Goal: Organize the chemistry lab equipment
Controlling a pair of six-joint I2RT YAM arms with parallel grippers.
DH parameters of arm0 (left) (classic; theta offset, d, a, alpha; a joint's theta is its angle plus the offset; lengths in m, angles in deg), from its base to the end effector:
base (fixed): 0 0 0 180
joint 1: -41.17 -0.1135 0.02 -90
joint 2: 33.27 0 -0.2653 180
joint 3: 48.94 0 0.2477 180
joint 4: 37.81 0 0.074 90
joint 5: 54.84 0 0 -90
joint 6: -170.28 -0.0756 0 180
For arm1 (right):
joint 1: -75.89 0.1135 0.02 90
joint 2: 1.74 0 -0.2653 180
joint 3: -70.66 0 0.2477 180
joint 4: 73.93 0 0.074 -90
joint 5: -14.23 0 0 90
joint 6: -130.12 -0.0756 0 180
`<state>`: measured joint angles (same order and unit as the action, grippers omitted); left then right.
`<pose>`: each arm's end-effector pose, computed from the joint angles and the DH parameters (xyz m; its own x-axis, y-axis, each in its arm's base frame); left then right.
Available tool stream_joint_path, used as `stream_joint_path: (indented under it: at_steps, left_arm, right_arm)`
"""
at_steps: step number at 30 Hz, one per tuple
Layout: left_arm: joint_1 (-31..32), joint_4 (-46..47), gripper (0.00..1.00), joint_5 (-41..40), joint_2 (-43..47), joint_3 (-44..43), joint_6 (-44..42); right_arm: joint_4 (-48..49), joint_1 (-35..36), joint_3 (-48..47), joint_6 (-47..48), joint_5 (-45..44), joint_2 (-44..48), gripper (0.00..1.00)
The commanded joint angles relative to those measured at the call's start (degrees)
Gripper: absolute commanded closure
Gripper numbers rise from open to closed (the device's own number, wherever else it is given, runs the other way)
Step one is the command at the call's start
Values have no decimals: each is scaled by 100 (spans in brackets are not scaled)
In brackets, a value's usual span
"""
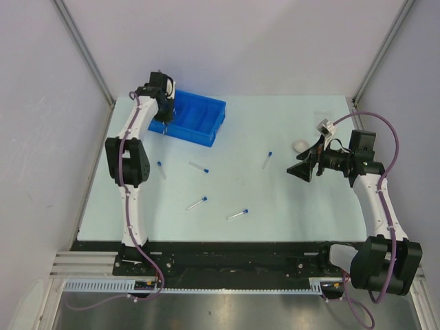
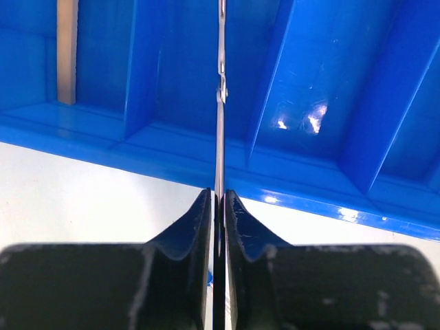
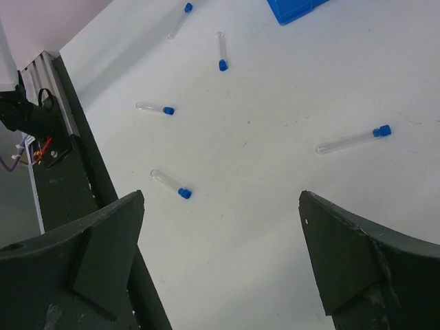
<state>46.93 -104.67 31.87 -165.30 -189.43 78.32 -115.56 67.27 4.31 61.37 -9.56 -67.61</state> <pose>0.5188 -0.0480 0.2197 -0.8445 0.1195 -0.5220 0.0992 0.9928 0.0668 0.2456 0.0327 0.2889 -0.3814 -0.0901 -0.9200 -0.8144 0.5037 0.2883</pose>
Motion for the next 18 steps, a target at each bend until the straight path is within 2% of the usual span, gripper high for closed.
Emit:
stream_joint_path:
  at_steps: [1,7,12,16,18]
  left_arm:
    - [-84,151,78,22,221,-378,-139]
    - [-119,195,64,48,634,-413,46]
    - [-119,440,53,-128,1424,-142,81]
    - [-119,1204,40,-295,2530,982,99]
    - [-119,1836,33,-365,3408,2026,160]
  right_arm:
    - [2,-52,22,72,120,21,0]
    - [-24,-131,22,124,128,21,0]
    - [-129,-271,22,334,146,109,0]
    - [-279,-455,22,660,93,249,0]
    - [-349,-526,22,835,67,311,0]
